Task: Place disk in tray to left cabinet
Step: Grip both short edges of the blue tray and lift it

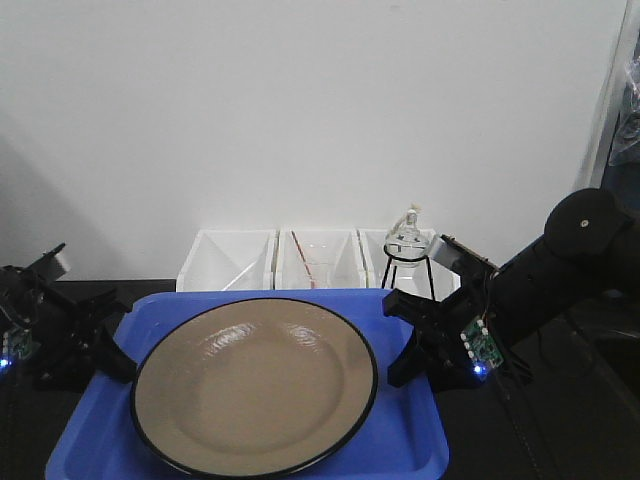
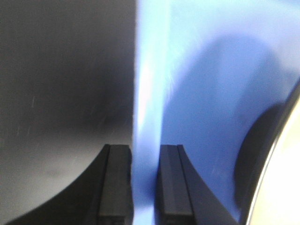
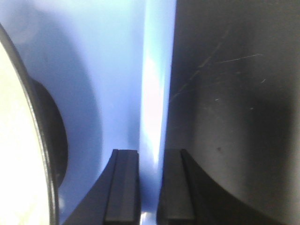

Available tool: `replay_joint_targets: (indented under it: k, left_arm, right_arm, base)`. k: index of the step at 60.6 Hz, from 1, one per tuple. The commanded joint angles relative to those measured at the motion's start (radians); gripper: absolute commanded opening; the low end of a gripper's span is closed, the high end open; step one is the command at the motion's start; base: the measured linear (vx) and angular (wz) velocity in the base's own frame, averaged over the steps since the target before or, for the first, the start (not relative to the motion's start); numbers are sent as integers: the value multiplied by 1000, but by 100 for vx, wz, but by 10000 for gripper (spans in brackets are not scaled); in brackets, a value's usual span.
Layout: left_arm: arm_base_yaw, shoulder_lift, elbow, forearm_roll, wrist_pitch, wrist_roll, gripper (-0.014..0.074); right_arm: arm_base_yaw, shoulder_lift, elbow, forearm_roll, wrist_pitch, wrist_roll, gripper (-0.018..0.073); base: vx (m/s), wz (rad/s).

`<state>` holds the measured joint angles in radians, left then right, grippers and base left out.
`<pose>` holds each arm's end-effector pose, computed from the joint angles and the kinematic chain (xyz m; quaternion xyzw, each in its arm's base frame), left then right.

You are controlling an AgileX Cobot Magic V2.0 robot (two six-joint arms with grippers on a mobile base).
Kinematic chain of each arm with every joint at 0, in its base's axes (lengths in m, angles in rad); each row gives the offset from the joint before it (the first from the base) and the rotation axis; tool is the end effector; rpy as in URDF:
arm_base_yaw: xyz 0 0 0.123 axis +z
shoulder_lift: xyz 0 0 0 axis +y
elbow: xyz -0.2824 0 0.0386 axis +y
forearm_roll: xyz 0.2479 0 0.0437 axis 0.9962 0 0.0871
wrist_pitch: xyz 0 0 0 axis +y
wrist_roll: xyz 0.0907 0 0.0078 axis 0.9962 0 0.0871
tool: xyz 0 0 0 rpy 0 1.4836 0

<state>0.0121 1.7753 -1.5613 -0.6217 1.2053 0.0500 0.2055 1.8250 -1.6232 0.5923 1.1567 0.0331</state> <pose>0.3707 -0.0451 0.3090 -0.0566 0.9465 -0.2930 0.1225 0.3707 0.1248 0.3068 -0.0055 0.9488 0.2967 0.1082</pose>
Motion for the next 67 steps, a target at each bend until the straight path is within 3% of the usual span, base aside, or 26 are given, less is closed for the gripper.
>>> replay_joint_targets:
  k: [1,15,50,67]
  left_arm:
    - [-19,-50,-59,-175,50,-56,-1]
    - [-20,-57,-67,-180,50,-126,-1]
    - [-19,-165,-66,-176,50,-150,-1]
    - [-19,-169,-66,-175,50,-150,-1]
  right_arm:
    - [11,-64,-72,140,10,31,-4]
    - [11,-62,-97,143,52,93,-4]
    - [11,-81,-100,206,59,82,-4]
    - [-46,-93,-100,251,83,81,-4]
  base:
    - [0,0]
    - [0,0]
    - [0,0]
    - [0,0]
